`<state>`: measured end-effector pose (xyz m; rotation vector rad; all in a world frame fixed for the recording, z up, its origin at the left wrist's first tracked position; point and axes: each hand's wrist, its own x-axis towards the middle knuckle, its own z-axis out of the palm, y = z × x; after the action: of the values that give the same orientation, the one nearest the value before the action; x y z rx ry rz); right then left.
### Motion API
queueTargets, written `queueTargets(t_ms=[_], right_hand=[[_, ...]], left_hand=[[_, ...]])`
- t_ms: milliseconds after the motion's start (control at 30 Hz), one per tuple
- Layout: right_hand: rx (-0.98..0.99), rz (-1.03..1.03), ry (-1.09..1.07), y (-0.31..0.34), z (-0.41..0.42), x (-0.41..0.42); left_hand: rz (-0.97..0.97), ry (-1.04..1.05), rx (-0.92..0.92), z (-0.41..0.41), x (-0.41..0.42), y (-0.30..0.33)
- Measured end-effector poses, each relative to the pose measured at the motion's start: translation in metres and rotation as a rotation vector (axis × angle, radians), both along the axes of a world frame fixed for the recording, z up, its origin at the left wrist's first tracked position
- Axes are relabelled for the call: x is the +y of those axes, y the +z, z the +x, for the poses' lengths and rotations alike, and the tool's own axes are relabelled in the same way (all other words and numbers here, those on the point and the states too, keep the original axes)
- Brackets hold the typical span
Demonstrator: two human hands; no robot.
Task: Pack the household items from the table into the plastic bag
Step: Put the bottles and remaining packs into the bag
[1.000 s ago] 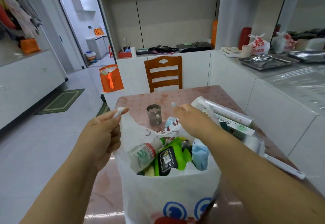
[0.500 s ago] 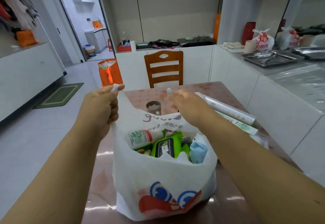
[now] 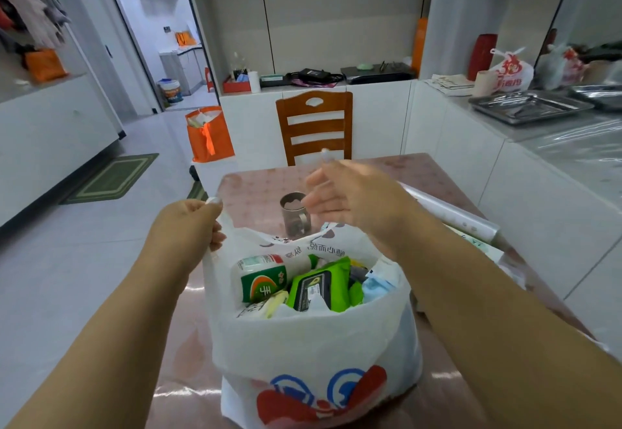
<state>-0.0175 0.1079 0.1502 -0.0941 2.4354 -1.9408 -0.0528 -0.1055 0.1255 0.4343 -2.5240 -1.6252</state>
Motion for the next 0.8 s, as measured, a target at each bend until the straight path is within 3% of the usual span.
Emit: queueTargets(t_ms=[233,367,500,800], right_hand=[[0.141,-0.237,-0.141,0.036,-0.006,0.048],[0.08,-0.257,-0.292,0.025,-0.033,0.083],[-0.056,-0.184,-0.391,-0.017,-0.076,0.112],[-0.281,-0.007,-0.454,-0.118,-0.153,0.145]], left_hand=[[-0.411,0.024,0.126,-0.002,0.022,0.03],[-0.334,-0.089,0.207,-0.016,0.059,0.049],[-0.191,-0.219,0.041,-0.06,0.111,0.05],[-0.31,-0.496,-0.299,-0.158,0.182,-0.041]])
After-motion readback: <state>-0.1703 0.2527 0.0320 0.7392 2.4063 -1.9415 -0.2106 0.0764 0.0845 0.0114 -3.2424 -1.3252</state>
